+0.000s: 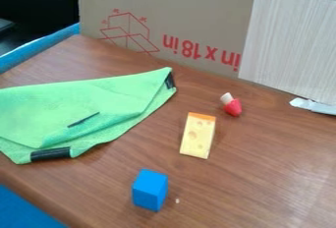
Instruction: Fold the cloth from bottom left to top right
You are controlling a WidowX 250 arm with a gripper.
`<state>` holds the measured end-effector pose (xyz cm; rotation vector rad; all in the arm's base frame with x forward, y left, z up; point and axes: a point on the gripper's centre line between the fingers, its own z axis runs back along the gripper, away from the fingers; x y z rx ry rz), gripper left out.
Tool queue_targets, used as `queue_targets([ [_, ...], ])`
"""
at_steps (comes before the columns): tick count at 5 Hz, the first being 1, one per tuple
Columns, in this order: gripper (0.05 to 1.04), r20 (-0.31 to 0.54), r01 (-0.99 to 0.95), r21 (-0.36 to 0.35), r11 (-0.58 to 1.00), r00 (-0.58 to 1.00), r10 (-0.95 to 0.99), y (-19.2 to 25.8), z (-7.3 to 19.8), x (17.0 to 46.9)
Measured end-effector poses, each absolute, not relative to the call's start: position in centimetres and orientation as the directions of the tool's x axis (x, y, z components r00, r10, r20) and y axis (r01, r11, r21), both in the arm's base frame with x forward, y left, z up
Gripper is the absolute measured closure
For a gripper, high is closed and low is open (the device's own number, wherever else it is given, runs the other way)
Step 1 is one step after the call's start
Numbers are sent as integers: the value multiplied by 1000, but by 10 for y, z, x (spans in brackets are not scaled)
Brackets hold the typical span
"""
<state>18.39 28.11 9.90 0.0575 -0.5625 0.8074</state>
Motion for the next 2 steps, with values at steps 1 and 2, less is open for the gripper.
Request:
queue_targets([
  [1, 84, 501, -735, -120, 667, 535, 680, 288, 88, 178],
  [2, 84, 496, -751, -108, 652, 527, 690, 290, 75, 178],
])
